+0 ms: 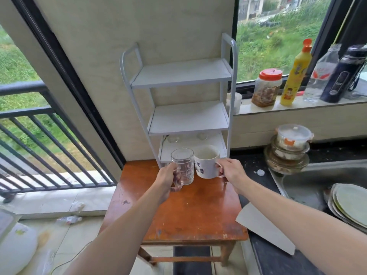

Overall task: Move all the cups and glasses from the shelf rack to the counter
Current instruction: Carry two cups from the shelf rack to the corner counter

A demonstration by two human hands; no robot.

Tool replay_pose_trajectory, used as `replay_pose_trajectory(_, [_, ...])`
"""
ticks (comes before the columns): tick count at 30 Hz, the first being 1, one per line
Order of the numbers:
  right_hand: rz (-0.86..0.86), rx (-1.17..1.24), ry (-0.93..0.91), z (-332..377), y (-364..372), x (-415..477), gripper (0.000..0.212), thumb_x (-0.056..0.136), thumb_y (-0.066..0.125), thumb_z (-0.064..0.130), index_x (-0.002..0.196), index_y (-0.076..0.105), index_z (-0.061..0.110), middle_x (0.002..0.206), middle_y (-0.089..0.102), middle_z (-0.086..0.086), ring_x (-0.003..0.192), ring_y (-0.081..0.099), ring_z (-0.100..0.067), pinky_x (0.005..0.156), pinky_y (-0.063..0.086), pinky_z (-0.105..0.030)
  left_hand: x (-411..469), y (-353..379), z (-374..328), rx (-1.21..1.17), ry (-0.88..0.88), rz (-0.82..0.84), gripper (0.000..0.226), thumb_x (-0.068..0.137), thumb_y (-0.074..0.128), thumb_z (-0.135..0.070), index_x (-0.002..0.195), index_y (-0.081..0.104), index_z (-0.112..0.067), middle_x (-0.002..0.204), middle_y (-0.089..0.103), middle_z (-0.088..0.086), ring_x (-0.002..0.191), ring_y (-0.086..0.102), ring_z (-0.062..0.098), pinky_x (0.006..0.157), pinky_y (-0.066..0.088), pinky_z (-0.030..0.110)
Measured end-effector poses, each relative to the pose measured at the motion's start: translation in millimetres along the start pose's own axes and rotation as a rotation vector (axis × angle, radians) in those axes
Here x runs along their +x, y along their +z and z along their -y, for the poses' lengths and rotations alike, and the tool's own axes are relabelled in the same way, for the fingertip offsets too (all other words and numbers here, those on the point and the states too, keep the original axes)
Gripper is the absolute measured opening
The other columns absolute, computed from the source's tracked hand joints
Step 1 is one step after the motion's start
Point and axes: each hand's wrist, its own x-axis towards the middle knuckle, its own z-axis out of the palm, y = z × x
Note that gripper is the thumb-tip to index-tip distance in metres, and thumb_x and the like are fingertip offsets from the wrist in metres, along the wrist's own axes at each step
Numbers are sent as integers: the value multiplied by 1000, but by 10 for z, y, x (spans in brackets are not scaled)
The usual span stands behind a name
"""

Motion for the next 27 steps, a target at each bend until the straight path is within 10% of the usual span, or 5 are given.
replay_pose_trajectory(15, [-307, 105, 103, -647, -1039, -1316, 22, 84, 52, 13, 63, 56, 11, 52, 44, -2, 49, 44, -16, 46, 32, -26, -652, 685, 454, 356, 102, 387, 40, 96, 34, -27, 57, 38, -20, 51, 41, 1, 46, 41, 18, 53, 35, 28])
replay_pose_trajectory(27, [-811, 240, 132, -1208, -2706, -2990, 40, 80, 54, 18, 40, 52, 19, 45, 41, 0, 35, 41, -14, 38, 28, -20, -1642, 2602, 811, 501, 97, 827, 31, 73, 53, -40, 48, 46, -23, 46, 41, -2, 40, 43, 16, 47, 36, 25])
